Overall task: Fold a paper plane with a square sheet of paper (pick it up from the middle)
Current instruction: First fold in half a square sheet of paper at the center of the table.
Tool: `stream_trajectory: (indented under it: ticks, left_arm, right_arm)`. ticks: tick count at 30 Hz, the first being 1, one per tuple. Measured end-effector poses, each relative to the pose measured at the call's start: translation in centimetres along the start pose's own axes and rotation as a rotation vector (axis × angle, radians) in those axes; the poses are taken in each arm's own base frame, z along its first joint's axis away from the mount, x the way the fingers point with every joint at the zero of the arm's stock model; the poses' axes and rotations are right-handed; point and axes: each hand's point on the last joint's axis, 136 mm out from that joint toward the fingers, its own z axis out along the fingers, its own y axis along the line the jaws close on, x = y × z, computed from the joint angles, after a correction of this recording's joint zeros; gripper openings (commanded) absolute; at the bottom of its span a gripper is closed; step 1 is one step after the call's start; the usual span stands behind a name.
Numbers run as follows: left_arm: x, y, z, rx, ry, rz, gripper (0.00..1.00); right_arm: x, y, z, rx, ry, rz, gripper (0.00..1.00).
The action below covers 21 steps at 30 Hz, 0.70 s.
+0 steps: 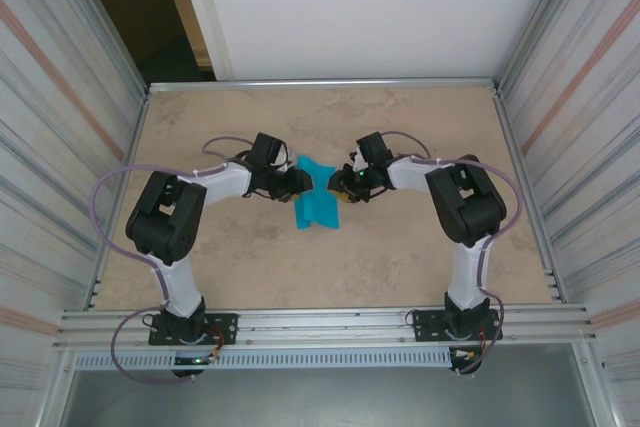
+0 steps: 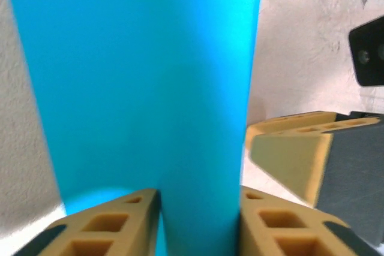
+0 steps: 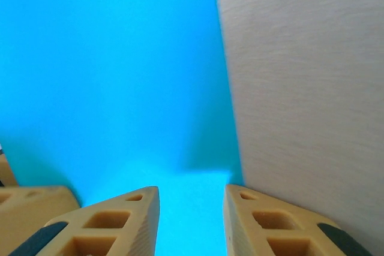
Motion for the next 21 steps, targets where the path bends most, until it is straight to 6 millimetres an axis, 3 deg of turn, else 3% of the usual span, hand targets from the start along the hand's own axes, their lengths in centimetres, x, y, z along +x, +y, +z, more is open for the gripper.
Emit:
stream_trajectory:
  ticks: [5,12,15,21]
  left_arm:
    - [-0.8,-0.5,-1.0,0.022,-0.021,0.042,0.29]
    - [-3.0,-5.3,-6.2,0.208,-0.109,0.110,0.29]
    - [-4.0,-7.2,-8.0,0.309,-0.133,0.113,0.29]
    - [-4.1,-9.7,-9.3,0.442,-0.106,0.100,0.29]
  right_arm:
    - [-2.1,0.7,-4.0,-0.084,-0.091,-0.004,0.49]
    - [-4.1,3.9,-9.0,-0.259,-0.174,-0.087,0.69]
    - [-4.0,5.3,-10.1,-0.316,-0.178,-0.131,0.75]
    - [-2.8,7.7,-10.8,-0.391,-0.140,-0.195,0.77]
